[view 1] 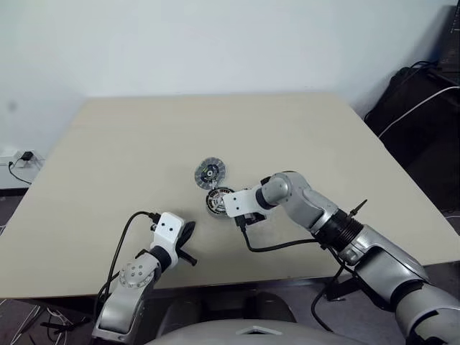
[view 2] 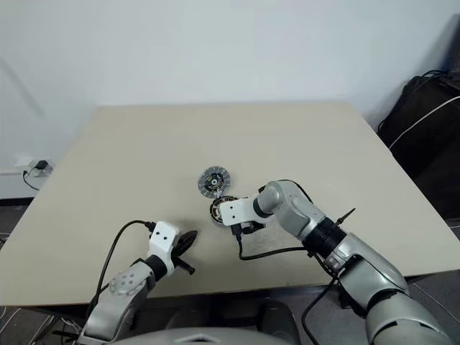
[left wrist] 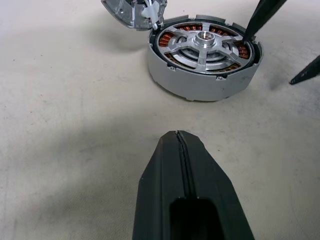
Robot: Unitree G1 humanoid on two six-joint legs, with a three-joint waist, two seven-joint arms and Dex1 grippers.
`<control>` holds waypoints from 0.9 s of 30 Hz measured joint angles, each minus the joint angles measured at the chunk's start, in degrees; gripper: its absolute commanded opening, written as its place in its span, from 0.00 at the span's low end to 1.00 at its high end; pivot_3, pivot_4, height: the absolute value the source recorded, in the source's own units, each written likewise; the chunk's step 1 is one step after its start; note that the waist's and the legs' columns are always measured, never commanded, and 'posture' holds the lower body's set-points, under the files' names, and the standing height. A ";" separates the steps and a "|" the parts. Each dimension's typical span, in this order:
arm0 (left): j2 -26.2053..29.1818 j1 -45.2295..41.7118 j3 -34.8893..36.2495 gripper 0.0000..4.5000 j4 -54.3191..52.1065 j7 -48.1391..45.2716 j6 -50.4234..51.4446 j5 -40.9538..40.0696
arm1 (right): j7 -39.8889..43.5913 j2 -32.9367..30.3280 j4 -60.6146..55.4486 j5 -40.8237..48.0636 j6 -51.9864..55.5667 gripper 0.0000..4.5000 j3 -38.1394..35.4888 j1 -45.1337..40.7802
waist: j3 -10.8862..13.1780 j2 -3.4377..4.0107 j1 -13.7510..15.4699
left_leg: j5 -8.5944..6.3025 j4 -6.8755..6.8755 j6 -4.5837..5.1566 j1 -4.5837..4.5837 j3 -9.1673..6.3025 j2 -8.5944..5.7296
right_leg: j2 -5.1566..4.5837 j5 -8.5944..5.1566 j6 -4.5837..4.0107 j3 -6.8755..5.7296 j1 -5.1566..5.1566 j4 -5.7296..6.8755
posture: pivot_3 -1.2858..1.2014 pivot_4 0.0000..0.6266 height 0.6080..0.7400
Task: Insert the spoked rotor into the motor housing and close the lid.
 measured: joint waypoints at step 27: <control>-0.39 -0.16 -0.08 0.00 0.02 0.78 -0.32 0.00 | -4.55 2.50 2.19 0.94 0.11 0.02 -8.45 5.27 | -0.11 -0.15 0.42 | 0.17 0.06 -0.27 0.06 -0.04 0.01 | -0.09 -0.03 -0.31 0.03 -0.14 0.55 | 0.52 0.00 1.00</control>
